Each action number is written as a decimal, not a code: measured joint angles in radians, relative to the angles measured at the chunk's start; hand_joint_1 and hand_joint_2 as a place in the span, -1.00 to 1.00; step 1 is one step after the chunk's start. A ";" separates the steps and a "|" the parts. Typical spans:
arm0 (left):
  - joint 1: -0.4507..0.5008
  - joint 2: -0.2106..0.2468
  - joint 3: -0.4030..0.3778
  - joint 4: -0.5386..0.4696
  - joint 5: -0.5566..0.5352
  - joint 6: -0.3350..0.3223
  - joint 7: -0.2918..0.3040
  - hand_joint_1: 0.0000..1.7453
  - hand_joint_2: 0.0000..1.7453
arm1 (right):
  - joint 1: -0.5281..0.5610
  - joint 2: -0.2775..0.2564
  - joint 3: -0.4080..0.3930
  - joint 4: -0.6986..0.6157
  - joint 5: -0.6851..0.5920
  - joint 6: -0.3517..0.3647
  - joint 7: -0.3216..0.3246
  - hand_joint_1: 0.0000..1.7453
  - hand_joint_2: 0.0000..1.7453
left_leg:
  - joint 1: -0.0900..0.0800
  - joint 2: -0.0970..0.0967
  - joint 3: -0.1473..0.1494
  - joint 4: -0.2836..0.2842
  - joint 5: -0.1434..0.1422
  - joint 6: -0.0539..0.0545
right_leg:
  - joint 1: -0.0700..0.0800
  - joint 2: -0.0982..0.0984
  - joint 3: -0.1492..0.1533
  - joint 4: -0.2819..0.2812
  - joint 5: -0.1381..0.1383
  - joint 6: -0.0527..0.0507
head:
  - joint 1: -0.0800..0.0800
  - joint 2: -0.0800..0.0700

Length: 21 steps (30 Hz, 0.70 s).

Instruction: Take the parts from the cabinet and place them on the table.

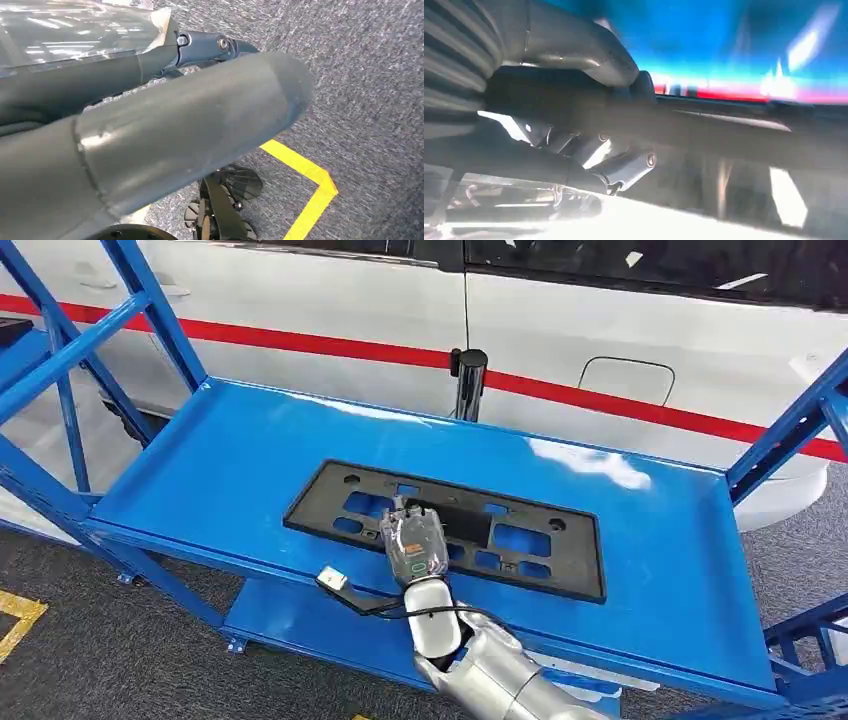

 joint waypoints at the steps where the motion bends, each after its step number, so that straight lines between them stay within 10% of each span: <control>1: 0.002 -0.002 0.000 0.000 -0.003 0.008 0.001 -1.00 -1.00 | -0.017 -0.032 0.021 -0.044 0.000 -0.070 0.017 1.00 1.00 | 0.000 0.000 -0.003 0.000 0.002 -0.001 | 0.000 0.000 -0.004 0.000 0.002 -0.002 | 0.000 0.000; 7: 0.004 -0.012 -0.001 0.000 -0.025 0.026 0.005 -1.00 -1.00 | -0.138 -0.205 0.043 -0.279 -0.001 -0.259 0.016 1.00 1.00 | -0.002 -0.001 -0.011 0.001 0.003 0.001 | -0.003 -0.001 -0.011 0.000 0.004 0.001 | 0.000 0.000; 9: 0.007 -0.013 -0.005 0.000 -0.043 0.027 0.003 -1.00 -1.00 | -0.087 -0.220 -0.017 -0.450 -0.002 -0.296 -0.122 1.00 1.00 | -0.001 -0.007 -0.014 0.001 0.003 0.001 | -0.003 -0.007 -0.009 0.000 0.003 0.001 | 0.003 0.000; 11: 0.015 -0.014 -0.007 0.000 -0.047 0.032 0.002 -1.00 -1.00 | 0.095 -0.055 -0.161 -0.685 -0.002 -0.320 -0.400 1.00 1.00 | -0.001 -0.001 -0.014 0.001 0.000 0.001 | -0.001 0.001 -0.017 0.000 0.003 0.001 | 0.013 0.000; 14: 0.007 -0.017 -0.011 0.000 -0.051 0.034 -0.001 -1.00 -1.00 | 0.169 0.077 -0.421 -0.866 -0.009 -0.334 -1.096 1.00 1.00 | 0.001 -0.007 -0.016 -0.002 -0.001 0.001 | -0.001 -0.006 -0.016 0.000 -0.001 0.003 | -0.003 0.000; 16: 0.011 -0.019 -0.018 0.001 -0.053 0.034 -0.001 -1.00 -1.00 | 0.219 0.117 -0.563 -0.943 -0.008 -0.334 -1.337 1.00 1.00 | 0.002 -0.009 -0.012 -0.003 -0.004 -0.003 | 0.001 -0.009 -0.008 0.000 -0.007 -0.002 | 0.000 0.000; 18: 0.013 -0.020 -0.022 0.001 -0.056 0.034 -0.001 -1.00 -1.00 | 0.257 0.147 -0.610 -0.994 -0.009 -0.333 -1.376 1.00 1.00 | 0.000 -0.006 -0.012 -0.003 -0.004 -0.002 | -0.001 -0.007 -0.010 0.000 -0.005 -0.002 | -0.002 0.000; 21: 0.011 -0.019 -0.029 0.001 -0.066 0.027 -0.003 -1.00 -1.00 | 0.263 0.160 -0.615 -1.074 -0.154 -0.333 -1.249 1.00 1.00 | 0.000 -0.003 -0.009 -0.003 -0.004 -0.002 | -0.001 -0.005 -0.009 0.000 -0.004 -0.004 | 0.000 0.000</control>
